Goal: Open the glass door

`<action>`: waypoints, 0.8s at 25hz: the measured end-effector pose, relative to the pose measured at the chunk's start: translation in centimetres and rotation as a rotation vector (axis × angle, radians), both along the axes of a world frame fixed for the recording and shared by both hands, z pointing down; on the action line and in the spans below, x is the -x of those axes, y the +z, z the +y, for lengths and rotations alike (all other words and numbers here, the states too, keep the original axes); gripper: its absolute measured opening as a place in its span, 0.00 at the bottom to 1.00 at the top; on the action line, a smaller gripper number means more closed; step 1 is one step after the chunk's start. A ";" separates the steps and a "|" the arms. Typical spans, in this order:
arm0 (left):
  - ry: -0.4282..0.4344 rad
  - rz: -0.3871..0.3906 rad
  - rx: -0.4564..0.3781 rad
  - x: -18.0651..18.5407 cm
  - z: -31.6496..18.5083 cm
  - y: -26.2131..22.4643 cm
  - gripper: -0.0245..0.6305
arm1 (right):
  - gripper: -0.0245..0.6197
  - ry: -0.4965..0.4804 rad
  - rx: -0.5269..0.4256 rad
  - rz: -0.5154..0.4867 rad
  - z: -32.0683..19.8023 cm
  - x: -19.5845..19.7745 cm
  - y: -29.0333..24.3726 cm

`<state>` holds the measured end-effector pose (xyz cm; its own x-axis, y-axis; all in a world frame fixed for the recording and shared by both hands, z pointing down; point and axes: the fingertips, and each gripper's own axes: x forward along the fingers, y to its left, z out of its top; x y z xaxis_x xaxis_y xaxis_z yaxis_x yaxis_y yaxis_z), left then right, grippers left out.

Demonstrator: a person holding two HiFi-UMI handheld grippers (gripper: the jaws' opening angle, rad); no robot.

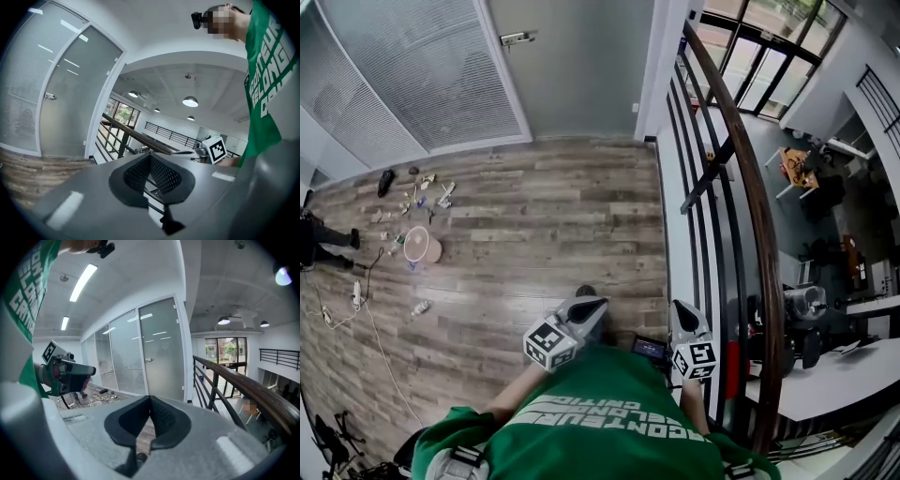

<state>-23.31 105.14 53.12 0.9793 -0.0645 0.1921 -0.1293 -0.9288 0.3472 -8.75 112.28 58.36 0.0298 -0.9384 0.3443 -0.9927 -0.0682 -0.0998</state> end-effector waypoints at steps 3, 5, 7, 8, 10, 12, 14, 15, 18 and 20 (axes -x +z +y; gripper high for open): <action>-0.018 -0.002 0.019 -0.1 -1.6 0.1 0.06 | 0.03 -0.019 0.003 0.010 -1.5 -0.3 -0.3; -0.029 0.005 0.037 -0.7 -2.9 -0.1 0.06 | 0.03 -0.026 0.006 0.019 -2.5 -0.6 -0.4; -0.027 0.011 0.042 -1.6 -4.1 -0.2 0.06 | 0.03 -0.023 0.010 0.025 -3.2 -1.2 -0.4; -0.019 0.014 0.040 -2.2 -4.6 -0.3 0.06 | 0.03 -0.015 0.013 0.026 -3.5 -1.6 -0.4; 0.007 0.022 0.032 -3.5 -5.5 -0.6 0.06 | 0.03 0.011 0.018 0.025 -3.9 -2.6 -0.4; 0.032 0.030 0.026 -4.7 -6.5 -0.8 0.06 | 0.03 0.036 0.021 0.023 -4.6 -3.6 -0.6; 0.049 0.039 0.024 -5.8 -7.6 -1.0 0.06 | 0.03 0.054 0.020 0.028 -5.4 -4.4 -0.9; 0.054 0.044 0.023 -6.2 -8.2 -1.1 0.06 | 0.03 0.061 0.019 0.032 -5.8 -4.8 -1.1; 0.065 0.060 0.019 -7.4 -10.0 -1.4 0.06 | 0.03 0.069 0.018 0.049 -7.3 -5.5 -1.7; 0.068 0.067 0.017 -8.0 -11.1 -1.7 0.06 | 0.03 0.066 0.024 0.056 -8.3 -5.8 -1.9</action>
